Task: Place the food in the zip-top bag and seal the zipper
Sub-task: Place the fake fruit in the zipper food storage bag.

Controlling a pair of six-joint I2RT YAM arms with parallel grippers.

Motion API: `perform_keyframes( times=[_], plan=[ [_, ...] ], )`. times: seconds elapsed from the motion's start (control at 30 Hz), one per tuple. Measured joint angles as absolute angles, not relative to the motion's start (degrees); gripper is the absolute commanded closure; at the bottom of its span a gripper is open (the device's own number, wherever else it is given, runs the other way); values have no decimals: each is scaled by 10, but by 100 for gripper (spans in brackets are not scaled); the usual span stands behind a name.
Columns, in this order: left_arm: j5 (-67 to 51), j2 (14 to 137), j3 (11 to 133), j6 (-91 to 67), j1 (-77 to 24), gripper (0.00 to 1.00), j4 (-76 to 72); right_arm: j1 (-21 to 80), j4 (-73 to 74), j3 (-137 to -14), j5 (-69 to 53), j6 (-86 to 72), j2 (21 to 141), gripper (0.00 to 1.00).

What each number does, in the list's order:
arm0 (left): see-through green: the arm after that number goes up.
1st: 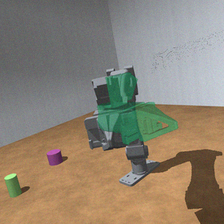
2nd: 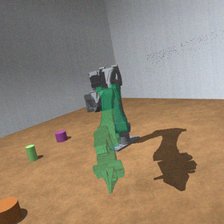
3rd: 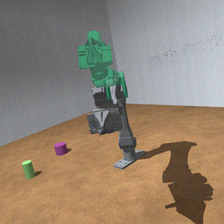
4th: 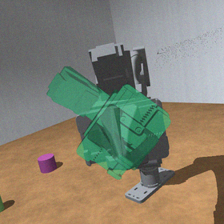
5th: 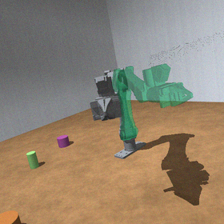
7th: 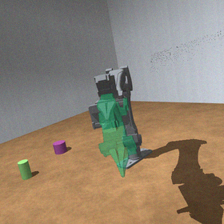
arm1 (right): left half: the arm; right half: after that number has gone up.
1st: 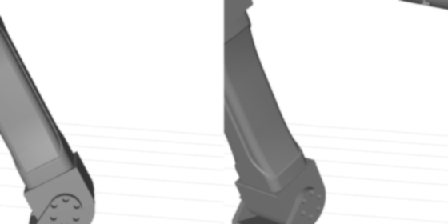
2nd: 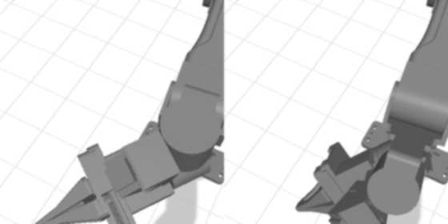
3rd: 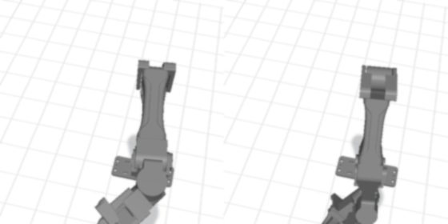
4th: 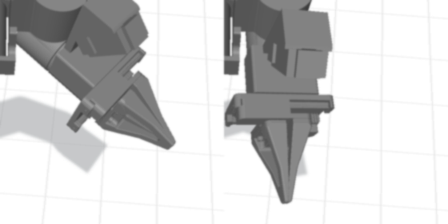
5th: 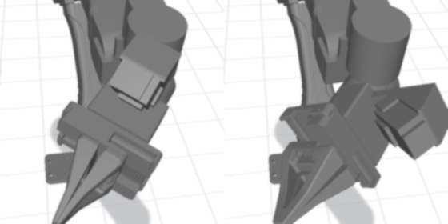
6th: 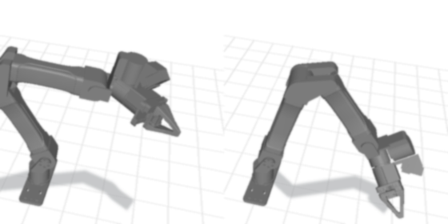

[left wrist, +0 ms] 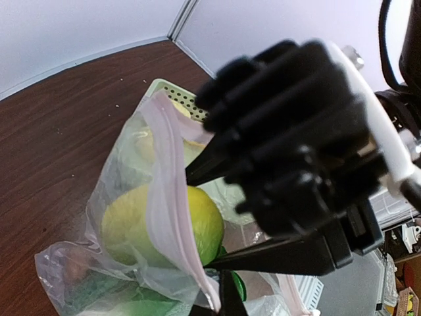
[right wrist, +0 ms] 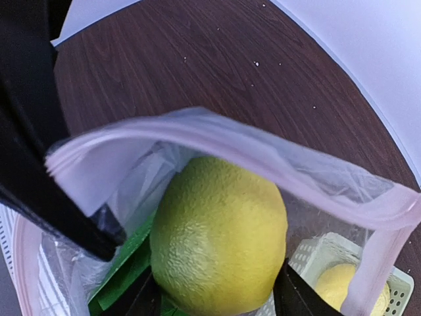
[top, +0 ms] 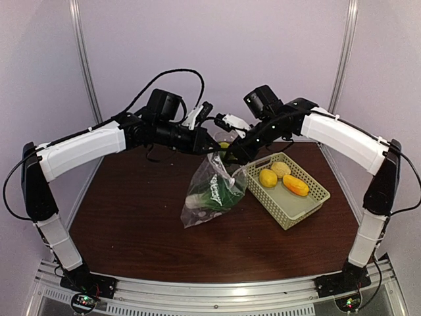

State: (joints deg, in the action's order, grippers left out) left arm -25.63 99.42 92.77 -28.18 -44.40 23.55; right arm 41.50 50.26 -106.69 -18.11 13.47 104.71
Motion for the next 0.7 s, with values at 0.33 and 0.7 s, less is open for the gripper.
perform_keyframes(
  times=[0.33, 0.7],
  plan=[
    [-229, 990, 908, -280, -444, 100, 222, 416, 512, -1053, -208, 140, 950, 31],
    [-121, 946, 897, -209, -441, 100, 255, 229, 470, -894, -215, 189, 772, 44]
  ],
)
